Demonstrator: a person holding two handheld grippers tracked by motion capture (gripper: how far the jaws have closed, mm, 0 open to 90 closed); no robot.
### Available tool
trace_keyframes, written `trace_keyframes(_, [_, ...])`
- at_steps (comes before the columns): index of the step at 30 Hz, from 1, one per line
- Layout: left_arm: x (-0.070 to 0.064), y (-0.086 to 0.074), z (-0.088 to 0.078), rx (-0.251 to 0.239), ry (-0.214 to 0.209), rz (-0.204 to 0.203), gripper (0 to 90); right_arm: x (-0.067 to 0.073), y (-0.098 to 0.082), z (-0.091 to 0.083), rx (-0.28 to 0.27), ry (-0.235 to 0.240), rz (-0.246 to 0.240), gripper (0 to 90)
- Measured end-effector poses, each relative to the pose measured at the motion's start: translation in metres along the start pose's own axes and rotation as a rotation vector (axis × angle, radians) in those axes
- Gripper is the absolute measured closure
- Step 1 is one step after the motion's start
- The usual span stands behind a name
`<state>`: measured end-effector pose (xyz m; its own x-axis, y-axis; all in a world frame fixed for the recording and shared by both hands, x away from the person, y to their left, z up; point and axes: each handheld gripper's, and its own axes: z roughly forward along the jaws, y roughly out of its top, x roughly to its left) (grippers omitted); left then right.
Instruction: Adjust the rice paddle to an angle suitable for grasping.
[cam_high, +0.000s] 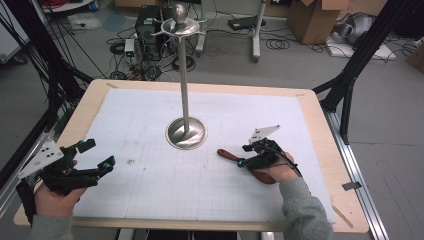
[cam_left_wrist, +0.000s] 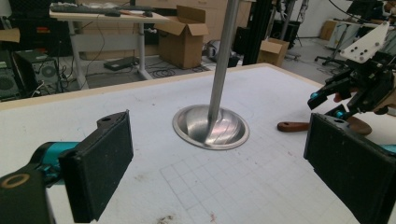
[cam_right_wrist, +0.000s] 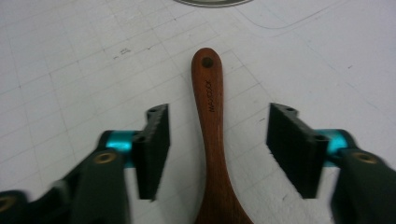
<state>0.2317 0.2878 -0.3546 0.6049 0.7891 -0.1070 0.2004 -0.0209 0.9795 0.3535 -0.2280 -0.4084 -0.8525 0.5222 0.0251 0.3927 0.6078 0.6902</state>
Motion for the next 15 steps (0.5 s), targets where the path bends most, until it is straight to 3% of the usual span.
trace_keyframes(4, [-0.0012,0.0002,0.0011,-0.001,-0.003,0.0,8.6,-0.0005,0.0001,-0.0032,0.002,0.017,-0.002,18.7])
trace_keyframes(6, [-0.001,0.0,0.0015,0.004,-0.004,0.002,8.6,-0.0012,-0.0003,-0.0053,0.0,0.027,-0.001,15.3])
trace_keyframes(11, [-0.001,-0.0005,0.0022,0.005,-0.004,0.0,8.6,-0.0039,-0.001,-0.0094,-0.012,0.036,0.001,14.3])
trace_keyframes(15, [-0.0022,0.0001,0.0024,0.006,-0.006,0.004,8.6,-0.0042,-0.0002,-0.0052,0.018,0.049,-0.011,14.3])
